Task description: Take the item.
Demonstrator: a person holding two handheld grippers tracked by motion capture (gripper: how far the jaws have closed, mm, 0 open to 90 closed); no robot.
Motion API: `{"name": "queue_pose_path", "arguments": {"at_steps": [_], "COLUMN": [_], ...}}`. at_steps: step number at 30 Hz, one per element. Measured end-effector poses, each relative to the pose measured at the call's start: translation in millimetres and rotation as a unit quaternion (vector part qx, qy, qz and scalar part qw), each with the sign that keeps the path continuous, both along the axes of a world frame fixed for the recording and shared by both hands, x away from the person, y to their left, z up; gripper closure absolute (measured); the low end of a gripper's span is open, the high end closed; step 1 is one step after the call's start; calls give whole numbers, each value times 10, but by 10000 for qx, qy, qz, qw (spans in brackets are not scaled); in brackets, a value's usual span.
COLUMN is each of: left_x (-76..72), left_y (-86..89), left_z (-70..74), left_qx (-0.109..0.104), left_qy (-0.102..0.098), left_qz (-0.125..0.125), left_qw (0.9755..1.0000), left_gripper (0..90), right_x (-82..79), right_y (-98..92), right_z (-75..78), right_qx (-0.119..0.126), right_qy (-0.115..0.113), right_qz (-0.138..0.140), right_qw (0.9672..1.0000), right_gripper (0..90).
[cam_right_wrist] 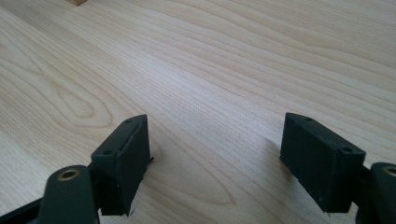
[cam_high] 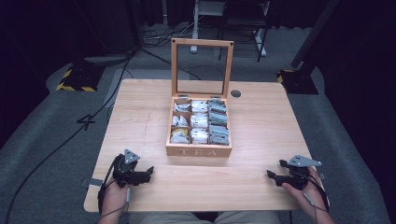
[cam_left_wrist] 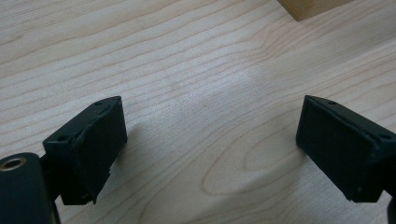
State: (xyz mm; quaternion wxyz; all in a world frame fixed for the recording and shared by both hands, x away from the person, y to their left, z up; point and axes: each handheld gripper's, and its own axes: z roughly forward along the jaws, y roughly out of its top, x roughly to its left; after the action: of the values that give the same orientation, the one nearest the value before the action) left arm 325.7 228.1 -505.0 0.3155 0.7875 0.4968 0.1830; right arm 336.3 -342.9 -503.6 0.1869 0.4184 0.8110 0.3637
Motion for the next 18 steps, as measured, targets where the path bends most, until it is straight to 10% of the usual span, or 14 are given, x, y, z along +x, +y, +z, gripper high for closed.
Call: {"name": "queue_pose_path", "arguments": {"at_steps": [18], "left_x": [37], "left_y": [-32], "left_z": [-10], "left_qx": [47], "left_qy": [80], "left_qz": [-117], "left_qw": [9999], "left_gripper": [4], "right_x": [-19], "right_y": [-26], "right_z": [5], "right_qx": [44], "right_qy": [-32], "right_qz": [77], "right_qw": [10000], "right_gripper": [326]}}
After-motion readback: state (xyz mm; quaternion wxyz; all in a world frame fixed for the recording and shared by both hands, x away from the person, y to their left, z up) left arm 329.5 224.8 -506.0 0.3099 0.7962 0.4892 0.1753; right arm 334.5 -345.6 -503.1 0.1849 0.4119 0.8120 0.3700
